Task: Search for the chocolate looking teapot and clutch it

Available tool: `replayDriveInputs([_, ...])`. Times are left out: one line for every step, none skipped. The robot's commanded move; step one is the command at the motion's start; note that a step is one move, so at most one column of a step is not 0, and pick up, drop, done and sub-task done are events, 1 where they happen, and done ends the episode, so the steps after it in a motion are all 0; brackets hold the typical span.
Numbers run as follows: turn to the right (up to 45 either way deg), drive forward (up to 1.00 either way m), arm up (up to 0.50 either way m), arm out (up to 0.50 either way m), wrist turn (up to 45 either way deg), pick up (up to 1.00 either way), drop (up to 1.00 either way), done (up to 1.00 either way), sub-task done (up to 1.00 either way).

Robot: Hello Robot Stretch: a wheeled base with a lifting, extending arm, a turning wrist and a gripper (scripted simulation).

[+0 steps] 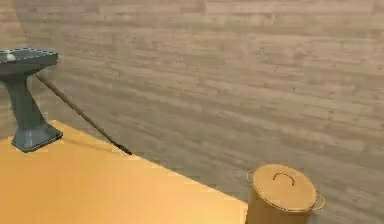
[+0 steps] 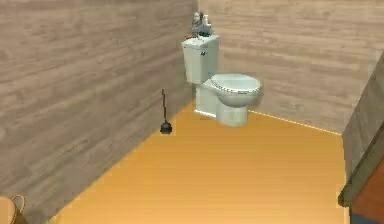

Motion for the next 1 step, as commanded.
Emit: replayDriveInputs([-45.0,0.0,0.0,0.0,0.0,0.0,0.0,0.0,0.0])
